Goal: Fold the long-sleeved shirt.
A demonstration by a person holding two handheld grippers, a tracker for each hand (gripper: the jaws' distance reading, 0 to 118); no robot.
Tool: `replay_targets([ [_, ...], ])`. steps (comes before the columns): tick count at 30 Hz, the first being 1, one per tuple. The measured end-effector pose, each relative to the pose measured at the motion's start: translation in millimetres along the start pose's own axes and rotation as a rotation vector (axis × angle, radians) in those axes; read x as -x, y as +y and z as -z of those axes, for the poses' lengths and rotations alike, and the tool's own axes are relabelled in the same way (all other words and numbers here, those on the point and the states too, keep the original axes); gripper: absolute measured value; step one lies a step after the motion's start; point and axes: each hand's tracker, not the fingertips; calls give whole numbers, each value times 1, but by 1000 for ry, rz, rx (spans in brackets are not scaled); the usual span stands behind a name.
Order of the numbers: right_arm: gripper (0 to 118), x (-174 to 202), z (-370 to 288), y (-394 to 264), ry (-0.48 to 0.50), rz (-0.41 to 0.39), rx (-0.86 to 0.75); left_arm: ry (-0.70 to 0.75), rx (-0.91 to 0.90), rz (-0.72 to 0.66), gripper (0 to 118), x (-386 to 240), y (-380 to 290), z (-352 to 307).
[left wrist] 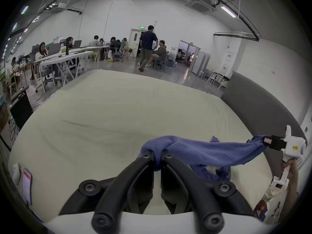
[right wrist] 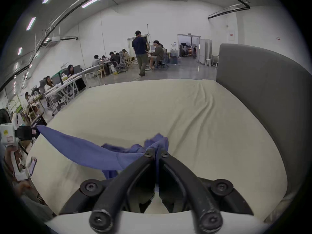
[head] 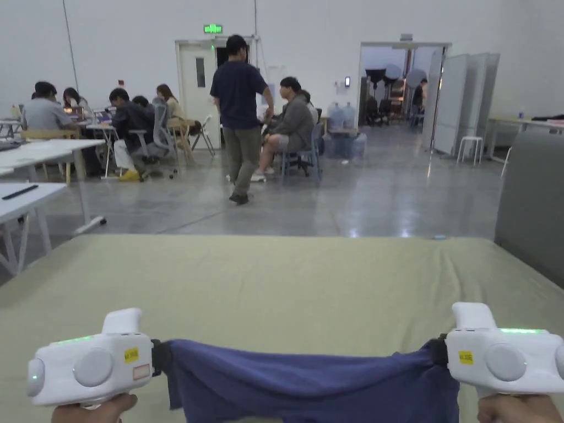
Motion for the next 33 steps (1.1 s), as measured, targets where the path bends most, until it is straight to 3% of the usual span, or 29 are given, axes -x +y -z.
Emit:
replay_targets([
  [5, 0, -1, -51, -92, -34, 10, 68, -15, 123, -6, 0, 7, -79, -51],
  [11, 0, -3, -77, -205, -46, 68, 275, 40, 254, -12, 0, 18, -178, -77],
  [14, 0, -5, -68, -234, -37, 83, 351, 28, 314, -19, 0, 23, -211, -77],
  [18, 0, -1, -56, -241, -50, 45, 376, 37, 328, -19, 0, 31, -228, -78],
  [19, 11, -1, -58, -238, -55, 45, 371, 39, 328, -28, 2, 32, -226, -81],
  [20, 35, 1, -63, -233, -60, 46, 356, 45, 332, -39, 8, 31, -222, -85],
  [21, 70, 2, -69, -227, -59, 40, 341, 49, 335, -44, 28, 31, -218, -90],
  [22, 109, 3, -76, -222, -55, 42, 329, 55, 321, -49, 76, 29, -215, -96],
  [23, 118, 2, -85, -217, -52, 42, 306, 63, 311, -39, 103, 28, -209, -103],
  [24, 118, 4, -92, -211, -47, 38, 265, 57, 305, -30, 116, 28, -204, -108],
  [27, 116, 6, -110, -192, -52, 8, 183, 14, 238, -8, 118, 24, -186, -125],
  [28, 103, 8, -113, -186, -51, 6, 186, 15, 235, -6, 117, 22, -179, -127],
  [29, 70, 9, -115, -183, -46, 8, 182, 14, 223, -7, 110, 15, -177, -131],
  [30, 22, 11, -118, -181, -34, 14, 169, 9, 216, -11, 81, 14, -175, -131],
  [31, 0, 10, -118, -179, -22, 22, 156, 10, 191, -23, 3, 13, -173, -132],
  [33, 0, 16, -114, -183, -72, 29, 187, 1, 181, -14, 0, 8, -172, -125],
])
